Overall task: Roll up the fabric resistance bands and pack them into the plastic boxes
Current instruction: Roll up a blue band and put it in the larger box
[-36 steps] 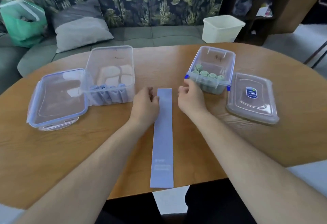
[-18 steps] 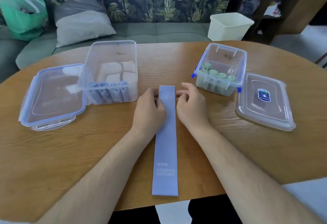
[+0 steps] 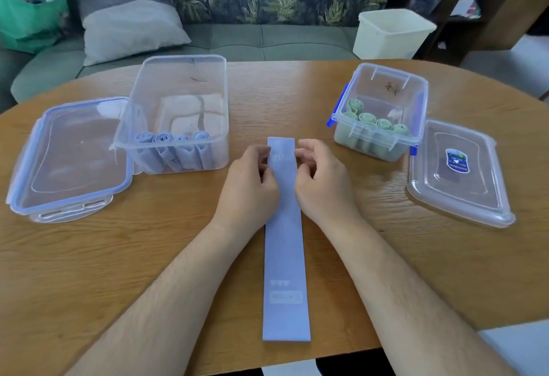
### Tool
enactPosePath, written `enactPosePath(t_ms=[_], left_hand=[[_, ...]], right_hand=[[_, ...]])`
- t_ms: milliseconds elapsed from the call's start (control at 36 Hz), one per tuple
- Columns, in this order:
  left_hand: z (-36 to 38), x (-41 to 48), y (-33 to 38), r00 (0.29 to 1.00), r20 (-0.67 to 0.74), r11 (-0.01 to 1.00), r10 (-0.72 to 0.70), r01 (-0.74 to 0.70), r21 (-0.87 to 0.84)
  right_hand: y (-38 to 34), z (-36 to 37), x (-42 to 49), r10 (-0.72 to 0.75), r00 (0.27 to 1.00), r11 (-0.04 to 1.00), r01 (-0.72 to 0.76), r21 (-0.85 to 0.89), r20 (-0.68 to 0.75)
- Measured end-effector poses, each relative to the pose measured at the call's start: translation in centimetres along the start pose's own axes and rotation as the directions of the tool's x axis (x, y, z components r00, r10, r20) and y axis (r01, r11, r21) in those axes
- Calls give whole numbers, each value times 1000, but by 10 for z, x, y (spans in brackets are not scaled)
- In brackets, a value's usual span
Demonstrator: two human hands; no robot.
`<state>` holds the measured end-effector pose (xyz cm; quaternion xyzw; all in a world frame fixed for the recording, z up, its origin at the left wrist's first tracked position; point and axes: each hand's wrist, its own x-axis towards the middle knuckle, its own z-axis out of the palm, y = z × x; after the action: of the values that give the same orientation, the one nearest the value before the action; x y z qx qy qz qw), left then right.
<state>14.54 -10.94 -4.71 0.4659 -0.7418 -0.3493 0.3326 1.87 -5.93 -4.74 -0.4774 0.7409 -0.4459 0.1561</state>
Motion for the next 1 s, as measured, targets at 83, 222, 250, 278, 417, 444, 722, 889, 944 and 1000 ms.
enactPosePath(t_ms=[83, 222, 250, 278, 417, 444, 722, 889, 944, 1000], left_hand=[[0, 1, 0, 1000, 11, 1000, -3, 3, 28], [3, -3, 0, 999, -30, 993, 15, -11, 114], [3, -4, 0, 999, -32, 992, 16, -12, 123], [3, -6, 1, 999, -29, 992, 17, -13, 125], [2, -7, 4, 1000, -9, 995, 4, -3, 104], [1, -7, 4, 1000, -15, 996, -4, 6, 93], [-1, -8, 5, 999, 7, 999, -36, 36, 26], [0, -9, 4, 999, -25, 998, -41, 42, 41], [-1, -10, 6, 999, -21, 999, -45, 45, 5], [-2, -10, 9, 999, -28, 999, -44, 43, -23]], right_hand=[[-1, -1, 1, -1, 1000, 1000, 1, 9, 5], [-1, -2, 0, 21, 996, 1000, -22, -6, -91], [-1, -2, 0, 19, 997, 1000, -19, -4, -80], [-1, -2, 0, 17, 998, 1000, -16, 4, -61], [-2, -3, -1, 5, 1000, 999, -4, 35, -19], [-2, -3, -2, 8, 999, 999, -6, 42, -36], [-4, -3, -4, -21, 1000, 998, 22, 66, -15], [-6, -5, -5, -17, 999, 996, 21, 82, -50], [-6, -5, -5, -30, 999, 996, 33, 83, -39], [-7, -5, -5, -37, 998, 995, 40, 88, -42]])
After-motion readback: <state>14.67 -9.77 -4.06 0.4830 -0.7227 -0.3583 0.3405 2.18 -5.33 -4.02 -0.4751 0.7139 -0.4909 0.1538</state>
